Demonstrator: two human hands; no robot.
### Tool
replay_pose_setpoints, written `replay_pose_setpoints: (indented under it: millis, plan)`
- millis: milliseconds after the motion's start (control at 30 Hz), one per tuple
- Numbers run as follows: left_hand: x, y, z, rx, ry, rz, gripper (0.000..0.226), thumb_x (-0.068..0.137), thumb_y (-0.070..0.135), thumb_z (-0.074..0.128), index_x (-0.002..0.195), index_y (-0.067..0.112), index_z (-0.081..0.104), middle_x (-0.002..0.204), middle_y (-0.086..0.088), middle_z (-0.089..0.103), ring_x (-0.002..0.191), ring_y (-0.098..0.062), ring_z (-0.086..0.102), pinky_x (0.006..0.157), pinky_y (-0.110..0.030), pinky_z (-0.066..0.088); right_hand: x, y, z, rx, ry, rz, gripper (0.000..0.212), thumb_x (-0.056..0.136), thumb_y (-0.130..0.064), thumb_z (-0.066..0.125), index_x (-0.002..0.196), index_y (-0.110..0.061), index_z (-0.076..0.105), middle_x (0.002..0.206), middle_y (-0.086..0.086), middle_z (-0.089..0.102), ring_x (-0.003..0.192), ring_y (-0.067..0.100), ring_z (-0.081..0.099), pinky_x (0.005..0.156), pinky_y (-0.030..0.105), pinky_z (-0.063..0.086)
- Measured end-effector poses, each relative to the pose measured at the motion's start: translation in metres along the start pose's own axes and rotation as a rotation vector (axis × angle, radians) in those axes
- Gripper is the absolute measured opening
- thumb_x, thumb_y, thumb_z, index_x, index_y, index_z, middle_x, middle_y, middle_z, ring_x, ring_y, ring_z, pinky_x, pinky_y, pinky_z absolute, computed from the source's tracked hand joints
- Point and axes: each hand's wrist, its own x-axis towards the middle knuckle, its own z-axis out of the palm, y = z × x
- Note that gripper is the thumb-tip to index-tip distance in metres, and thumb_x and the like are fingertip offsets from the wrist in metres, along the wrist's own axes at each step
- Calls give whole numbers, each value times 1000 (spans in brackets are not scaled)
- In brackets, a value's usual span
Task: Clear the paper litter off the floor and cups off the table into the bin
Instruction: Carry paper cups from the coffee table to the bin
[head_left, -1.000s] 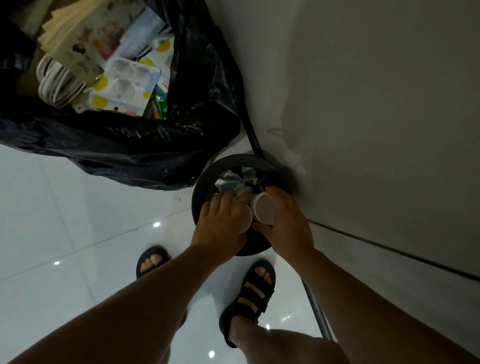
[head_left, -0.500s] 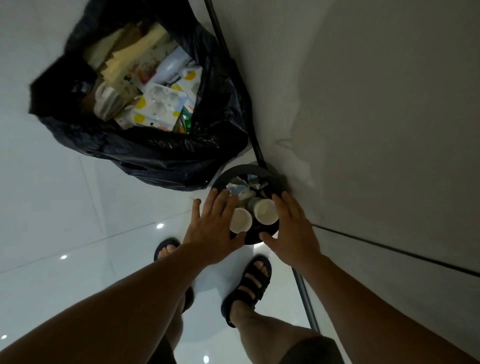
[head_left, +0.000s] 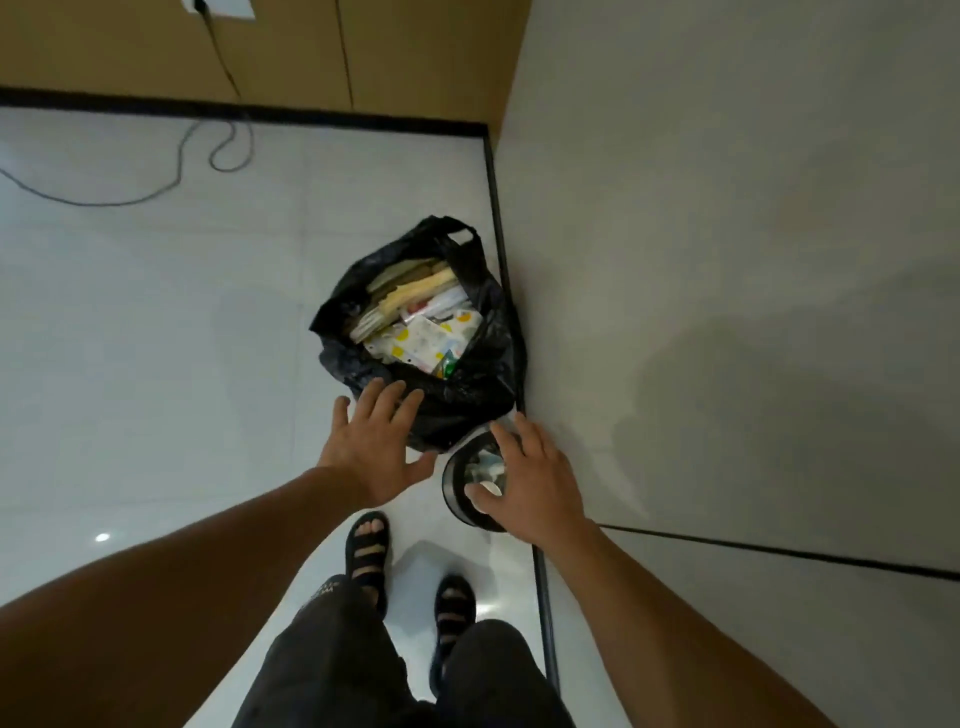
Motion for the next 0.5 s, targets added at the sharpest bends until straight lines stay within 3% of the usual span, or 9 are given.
replay_pose_setpoints:
  millis: [167,500]
  plan:
    - [-84,-10,-41,-40,103,-194,82,86,70,30,152,26,8,160,-4,10,147,-27,0,117,-55,8,-30,-45,-36,-98,-34,-195,88,85,-71,45,155,-34,9,165,0,-2,150,22,-6,119,48,16]
    - [-268,-28,-35,-160,238,-656,81,86,71,25,152,26,9,160,0,7,148,-24,-3,117,-53,7,-92,-166,-45,-364,-107,-636,90,85,-76,39,156,-32,5,164,2,-3,150,24,-7,118,50,12]
